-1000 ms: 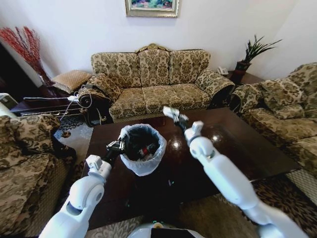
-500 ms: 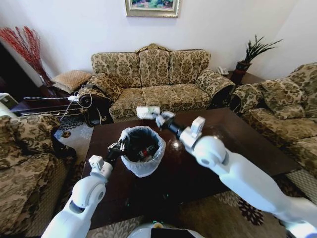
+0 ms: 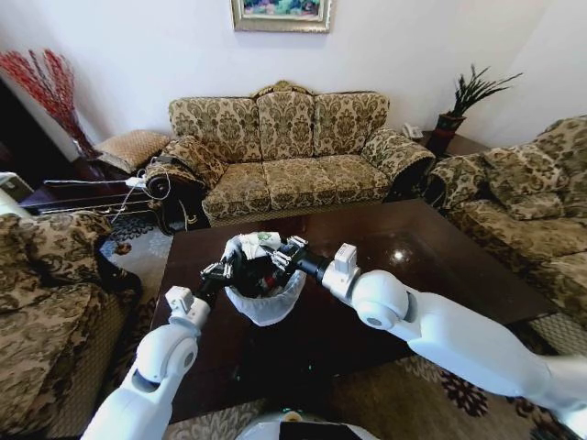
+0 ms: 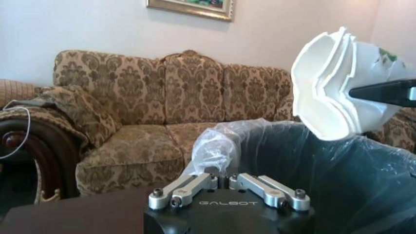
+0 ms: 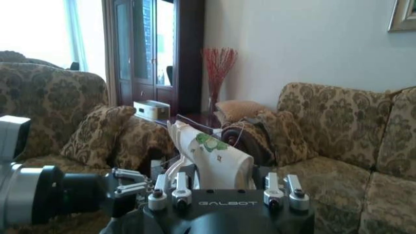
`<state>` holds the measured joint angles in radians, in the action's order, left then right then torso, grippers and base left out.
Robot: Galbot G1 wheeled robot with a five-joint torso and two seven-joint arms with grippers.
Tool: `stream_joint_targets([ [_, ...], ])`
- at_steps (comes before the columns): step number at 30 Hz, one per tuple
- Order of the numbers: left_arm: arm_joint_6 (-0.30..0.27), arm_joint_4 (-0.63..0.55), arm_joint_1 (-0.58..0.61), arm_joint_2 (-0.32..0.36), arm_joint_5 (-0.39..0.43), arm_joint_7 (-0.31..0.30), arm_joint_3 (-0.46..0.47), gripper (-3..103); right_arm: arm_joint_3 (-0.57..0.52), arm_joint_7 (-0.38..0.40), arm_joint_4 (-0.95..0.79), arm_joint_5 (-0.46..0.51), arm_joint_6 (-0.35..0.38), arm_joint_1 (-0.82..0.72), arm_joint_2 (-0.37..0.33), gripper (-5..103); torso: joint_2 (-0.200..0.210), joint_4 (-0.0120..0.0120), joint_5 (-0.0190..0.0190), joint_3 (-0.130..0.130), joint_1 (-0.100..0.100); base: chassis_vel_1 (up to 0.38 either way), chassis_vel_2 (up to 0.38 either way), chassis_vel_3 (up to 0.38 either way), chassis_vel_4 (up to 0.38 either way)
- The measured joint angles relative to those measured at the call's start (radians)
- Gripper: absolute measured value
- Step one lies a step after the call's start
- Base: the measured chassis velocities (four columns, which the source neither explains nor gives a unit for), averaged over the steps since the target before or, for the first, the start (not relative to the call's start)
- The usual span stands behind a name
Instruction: Move to the front of the table and place the trash on the table into the trash bin.
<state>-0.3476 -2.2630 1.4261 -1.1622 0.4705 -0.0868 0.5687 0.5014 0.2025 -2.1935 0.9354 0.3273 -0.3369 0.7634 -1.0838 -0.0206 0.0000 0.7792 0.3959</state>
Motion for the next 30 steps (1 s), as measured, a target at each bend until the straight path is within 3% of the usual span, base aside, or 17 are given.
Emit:
stream_joint_targets([
  [2,0.000,-0.002,0.000,-0.003,0.000,0.000,0.000,3,0.000,0.000,0.012,0.001,0.000,0.006,0.002,65,0.000,0.0000,-0.0001,0.000,0.000,0.000,0.000,0.000,0.000],
  [4,0.000,-0.004,0.000,-0.003,0.000,0.000,0.000,3,0.000,-0.001,0.020,0.002,0.000,0.007,0.004,65,0.000,0.0000,-0.0001,0.000,0.000,0.000,0.000,0.000,0.000],
  [5,0.000,-0.006,0.000,-0.004,0.000,0.000,0.000,3,0.000,-0.001,0.038,0.002,0.000,0.009,0.012,76,0.000,0.0001,0.0000,0.000,0.000,0.000,0.000,0.000,0.000],
  [6,0.000,-0.006,0.000,-0.004,0.000,0.000,0.000,3,0.000,-0.001,0.038,0.002,0.000,0.009,0.012,76,0.000,0.0001,0.0000,0.000,0.000,0.000,0.000,0.000,0.000],
  [8,-0.001,-0.010,0.000,-0.003,0.000,0.000,0.000,3,0.008,-0.001,0.063,0.002,-0.001,0.016,0.031,86,0.000,0.0001,0.0000,0.000,0.000,0.000,0.000,0.000,0.000],
  [13,-0.001,-0.016,0.001,-0.002,0.000,0.000,0.004,3,0.032,0.006,0.096,-0.003,-0.007,0.035,0.072,99,0.000,0.0000,0.0000,0.000,0.000,0.000,0.000,0.000,0.000],
  [16,-0.001,-0.019,0.004,-0.001,0.001,-0.001,0.007,3,0.028,0.024,0.107,-0.004,-0.010,0.042,0.087,100,0.000,-0.0001,-0.0001,0.000,0.000,0.000,0.000,0.000,0.000],
  [21,-0.001,-0.021,0.007,0.001,0.003,-0.003,0.014,3,-0.069,0.085,0.114,0.017,-0.029,0.029,0.084,100,0.000,-0.0003,-0.0001,0.000,0.000,0.000,0.000,0.000,0.000],
  [24,-0.001,-0.023,0.007,-0.002,0.007,-0.006,0.017,3,-0.170,0.191,0.124,0.004,-0.050,-0.056,0.009,100,0.000,0.0000,0.0001,0.000,0.000,0.000,0.000,0.000,0.000],
  [28,-0.001,-0.028,0.015,-0.011,0.002,-0.004,0.020,3,-0.245,0.246,0.151,-0.045,-0.044,-0.156,-0.046,100,0.000,0.0003,0.0001,0.000,0.000,0.000,0.000,0.000,0.000],
  [30,-0.002,-0.036,0.021,-0.018,0.000,-0.001,0.023,3,-0.339,0.257,0.183,-0.091,-0.013,-0.260,-0.064,100,0.000,0.0001,0.0006,0.000,0.000,0.000,0.000,0.000,0.000],
])
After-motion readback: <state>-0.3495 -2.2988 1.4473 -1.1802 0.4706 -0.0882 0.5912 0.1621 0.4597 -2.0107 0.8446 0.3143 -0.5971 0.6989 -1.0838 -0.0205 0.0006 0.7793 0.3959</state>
